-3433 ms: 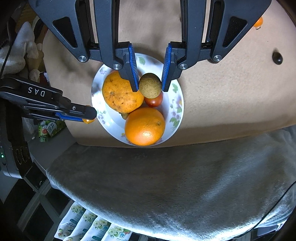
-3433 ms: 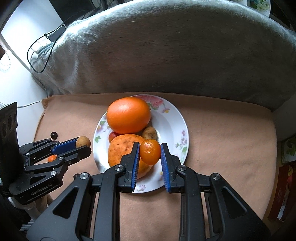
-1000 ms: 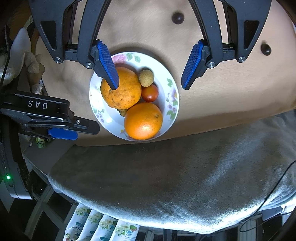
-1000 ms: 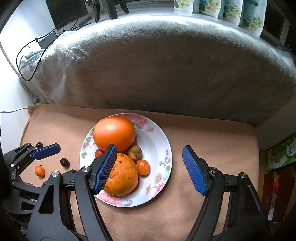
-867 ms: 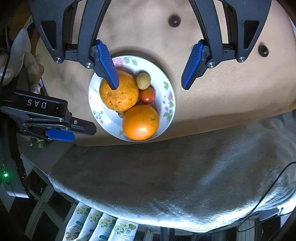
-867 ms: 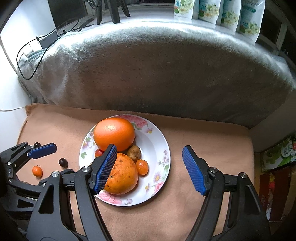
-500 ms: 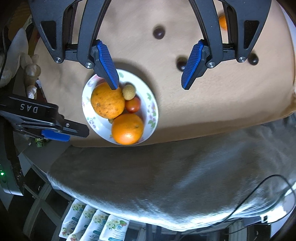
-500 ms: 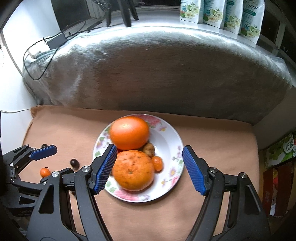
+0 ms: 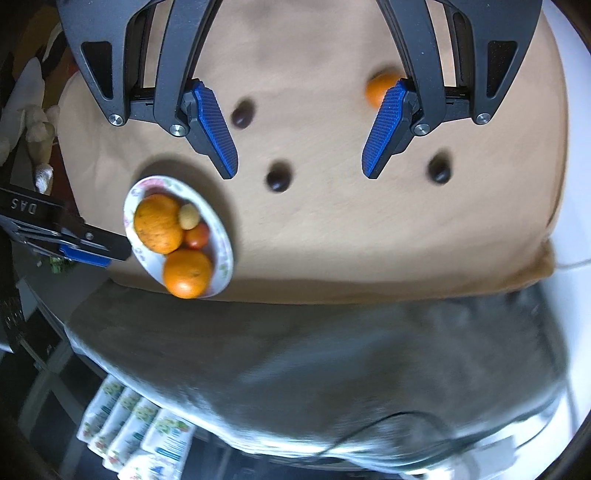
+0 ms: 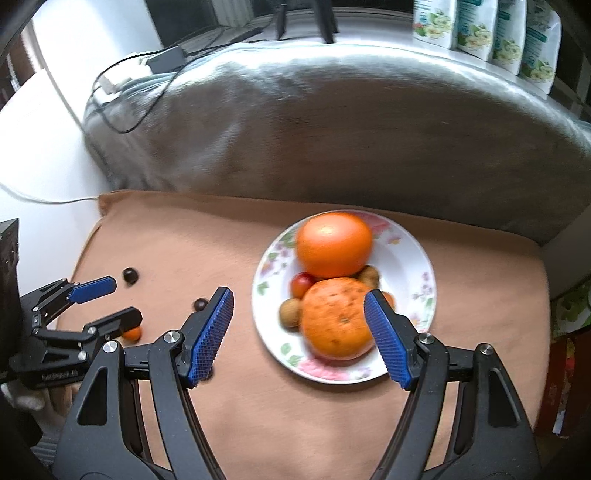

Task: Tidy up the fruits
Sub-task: 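Withdraw both grippers from the plate toward the mandarin and grapes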

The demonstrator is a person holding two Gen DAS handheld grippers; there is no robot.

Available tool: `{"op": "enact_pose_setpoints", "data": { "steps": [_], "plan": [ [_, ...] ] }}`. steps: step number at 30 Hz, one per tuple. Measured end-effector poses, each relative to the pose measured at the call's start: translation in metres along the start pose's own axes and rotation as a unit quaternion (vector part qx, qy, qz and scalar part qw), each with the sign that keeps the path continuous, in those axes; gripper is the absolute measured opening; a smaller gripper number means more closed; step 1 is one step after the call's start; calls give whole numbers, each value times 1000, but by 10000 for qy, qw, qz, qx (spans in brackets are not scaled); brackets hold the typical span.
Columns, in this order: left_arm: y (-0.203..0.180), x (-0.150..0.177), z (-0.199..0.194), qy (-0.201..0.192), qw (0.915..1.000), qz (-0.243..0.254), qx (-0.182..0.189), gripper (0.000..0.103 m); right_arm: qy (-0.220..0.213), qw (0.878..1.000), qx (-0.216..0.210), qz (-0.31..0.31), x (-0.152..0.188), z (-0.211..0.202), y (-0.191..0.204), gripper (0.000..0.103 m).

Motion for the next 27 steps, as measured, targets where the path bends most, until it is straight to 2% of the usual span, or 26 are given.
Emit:
{"op": "enact_pose_setpoints", "data": {
  "steps": [7, 13, 16, 20, 25, 27],
  "plan": [
    [40, 30, -13, 102, 9992, -349, -184, 70, 177, 9983, -446, -335, 12, 9, 40, 76],
    [57, 49, -12, 215, 9978, -595, -214, 67, 389, 9944, -731, -663, 28, 22, 75, 76],
    [60, 55, -8, 239, 9972, -694, -155, 67, 542, 9923, -839, -733, 39, 29, 87, 67],
    [61, 60, -2, 279, 9964, -799, -74, 66, 740, 9898, -940, -776, 54, 39, 95, 63],
    [65, 66, 10, 377, 9945, -982, 35, 58, 978, 9864, -1017, -845, 69, 56, 103, 56],
    [66, 68, 14, 394, 9941, -1013, 50, 58, 1083, 9850, -1041, -850, 75, 63, 105, 48]
  ]
}}
Point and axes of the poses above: each gripper's, at about its wrist camera, not at the fingertips, and z roughly the way its jaws point, y to its left, x to its underside, the point moved 9 cm from there along z, roughly the way its jaws point, and after that the axes turned 2 degrees about -z, right-handed, at the moved point
